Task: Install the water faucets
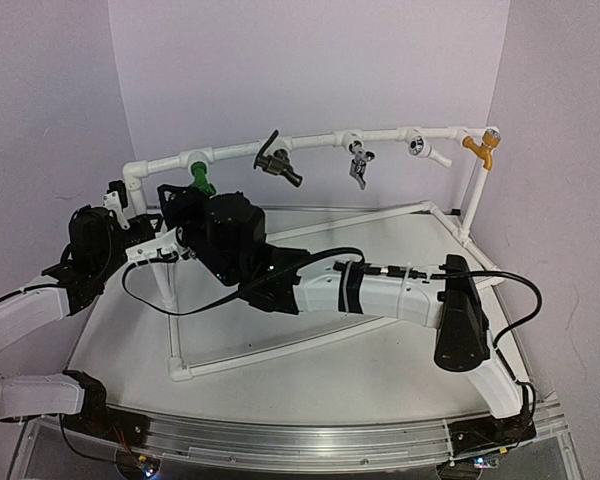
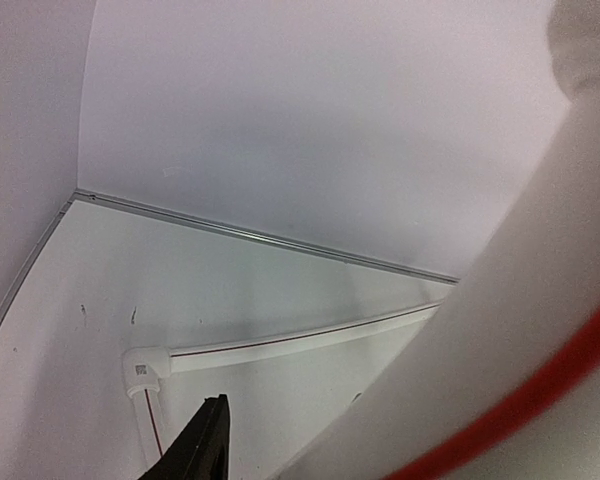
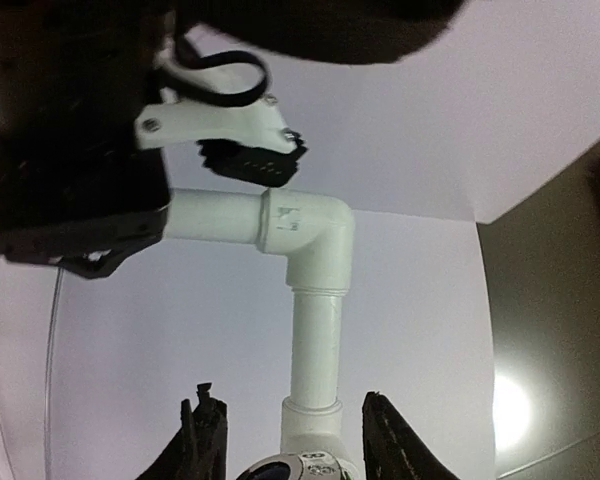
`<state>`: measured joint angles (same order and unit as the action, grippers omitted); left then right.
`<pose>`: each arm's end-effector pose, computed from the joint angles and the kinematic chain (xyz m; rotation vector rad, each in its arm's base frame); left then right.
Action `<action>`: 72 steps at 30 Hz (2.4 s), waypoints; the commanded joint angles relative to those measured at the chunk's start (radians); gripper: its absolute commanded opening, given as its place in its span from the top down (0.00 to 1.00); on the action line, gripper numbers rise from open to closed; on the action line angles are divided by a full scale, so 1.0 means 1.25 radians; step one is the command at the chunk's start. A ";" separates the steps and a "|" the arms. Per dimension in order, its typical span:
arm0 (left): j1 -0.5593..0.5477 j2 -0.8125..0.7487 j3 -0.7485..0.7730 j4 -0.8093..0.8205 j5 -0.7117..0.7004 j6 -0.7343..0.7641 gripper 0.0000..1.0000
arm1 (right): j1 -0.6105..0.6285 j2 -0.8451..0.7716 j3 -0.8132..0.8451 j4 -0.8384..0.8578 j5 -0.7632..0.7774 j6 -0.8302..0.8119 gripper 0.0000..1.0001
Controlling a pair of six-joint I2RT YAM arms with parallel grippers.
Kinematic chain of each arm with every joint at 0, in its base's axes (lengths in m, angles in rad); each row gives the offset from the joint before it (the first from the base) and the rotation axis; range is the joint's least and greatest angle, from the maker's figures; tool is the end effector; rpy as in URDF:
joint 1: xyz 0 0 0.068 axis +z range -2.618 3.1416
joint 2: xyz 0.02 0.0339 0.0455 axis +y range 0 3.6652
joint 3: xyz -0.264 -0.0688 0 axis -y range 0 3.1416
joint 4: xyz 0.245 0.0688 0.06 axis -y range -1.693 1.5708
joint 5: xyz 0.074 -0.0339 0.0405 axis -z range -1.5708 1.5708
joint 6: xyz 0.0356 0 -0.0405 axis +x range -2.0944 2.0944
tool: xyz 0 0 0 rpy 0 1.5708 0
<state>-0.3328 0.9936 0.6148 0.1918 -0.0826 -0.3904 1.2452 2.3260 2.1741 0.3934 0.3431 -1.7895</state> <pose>0.2215 -0.0735 0.2795 -0.1121 1.7757 -0.4525 0.1894 0.5235 0.3537 -1.3262 0.3685 -0.6853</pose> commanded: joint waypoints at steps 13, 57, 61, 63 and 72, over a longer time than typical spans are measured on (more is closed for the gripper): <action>-0.028 0.018 -0.002 -0.053 0.096 -0.193 1.00 | -0.097 -0.224 -0.160 0.286 0.422 1.283 1.00; -0.027 0.008 -0.004 -0.053 0.118 -0.157 1.00 | 0.100 -0.199 -0.168 -0.084 0.182 0.071 0.12; -0.027 0.001 -0.006 -0.052 0.119 -0.159 1.00 | 0.084 -0.144 -0.087 -0.080 0.189 0.033 0.13; -0.027 -0.004 -0.009 -0.053 0.117 -0.160 1.00 | 0.075 -0.109 -0.038 -0.077 0.205 0.009 0.13; -0.026 -0.006 -0.012 -0.053 0.116 -0.161 1.00 | 0.041 -0.005 0.090 -0.006 0.239 -0.086 0.18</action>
<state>-0.3351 0.9867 0.6071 0.1905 -0.1009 -0.3889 1.3140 2.2923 2.2141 0.2934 0.5960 -1.8464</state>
